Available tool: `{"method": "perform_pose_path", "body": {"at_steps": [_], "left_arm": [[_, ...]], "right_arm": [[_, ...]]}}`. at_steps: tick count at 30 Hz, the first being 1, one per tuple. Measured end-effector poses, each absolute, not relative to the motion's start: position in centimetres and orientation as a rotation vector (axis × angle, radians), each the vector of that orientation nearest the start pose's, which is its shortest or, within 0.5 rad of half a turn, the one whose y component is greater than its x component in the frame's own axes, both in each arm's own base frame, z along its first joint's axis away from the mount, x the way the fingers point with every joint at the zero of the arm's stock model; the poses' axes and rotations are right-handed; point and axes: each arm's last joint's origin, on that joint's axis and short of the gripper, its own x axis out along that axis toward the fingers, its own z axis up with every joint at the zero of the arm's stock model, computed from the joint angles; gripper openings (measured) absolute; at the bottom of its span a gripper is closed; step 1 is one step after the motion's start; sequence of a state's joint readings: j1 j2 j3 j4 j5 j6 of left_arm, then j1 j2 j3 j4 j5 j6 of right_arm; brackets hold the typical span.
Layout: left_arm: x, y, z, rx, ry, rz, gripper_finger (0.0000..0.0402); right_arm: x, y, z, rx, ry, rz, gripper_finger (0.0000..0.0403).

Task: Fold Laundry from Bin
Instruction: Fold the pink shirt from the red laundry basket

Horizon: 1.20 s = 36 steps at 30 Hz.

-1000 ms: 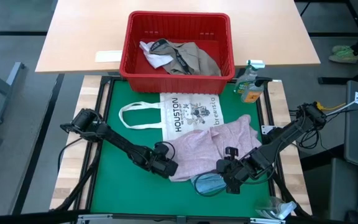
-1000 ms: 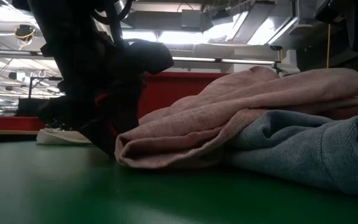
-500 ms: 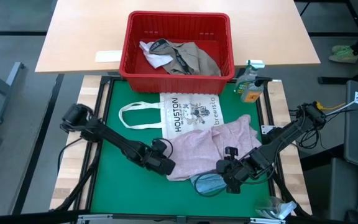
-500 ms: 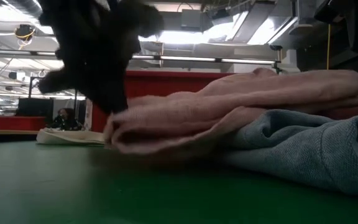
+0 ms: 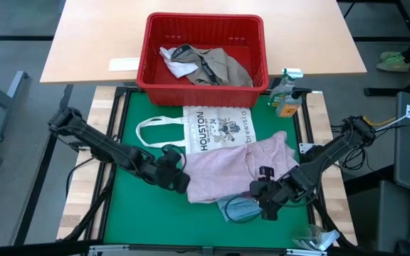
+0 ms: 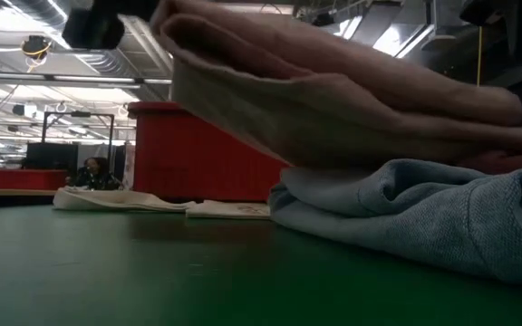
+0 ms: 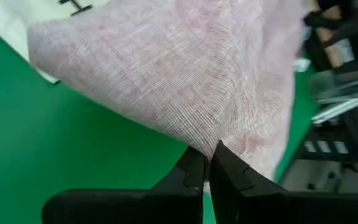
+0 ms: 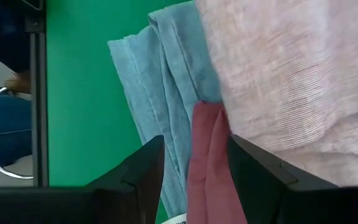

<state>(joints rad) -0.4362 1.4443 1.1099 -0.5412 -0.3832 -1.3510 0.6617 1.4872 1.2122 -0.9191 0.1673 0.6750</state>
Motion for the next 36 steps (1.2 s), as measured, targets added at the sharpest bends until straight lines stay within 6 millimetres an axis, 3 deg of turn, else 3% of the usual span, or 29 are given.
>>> {"method": "perform_pose_path", "body": {"at_steps": [12,27,36], "left_arm": [[24.5,-12.2,30.7,-0.989,0.583,0.349,0.0001],[22.5,-15.2,30.7,-1.101,0.654,0.291,0.0002],[23.0,-14.7,30.6,-1.086,0.618,0.327,0.0008]], "right_arm": [[21.9,16.3,28.7,0.138,1.103,0.056,0.0175],[21.2,15.9,28.9,0.127,1.146,0.046,0.0175],[22.8,14.9,29.2,-0.089,0.862,-0.223,0.0175]]}}
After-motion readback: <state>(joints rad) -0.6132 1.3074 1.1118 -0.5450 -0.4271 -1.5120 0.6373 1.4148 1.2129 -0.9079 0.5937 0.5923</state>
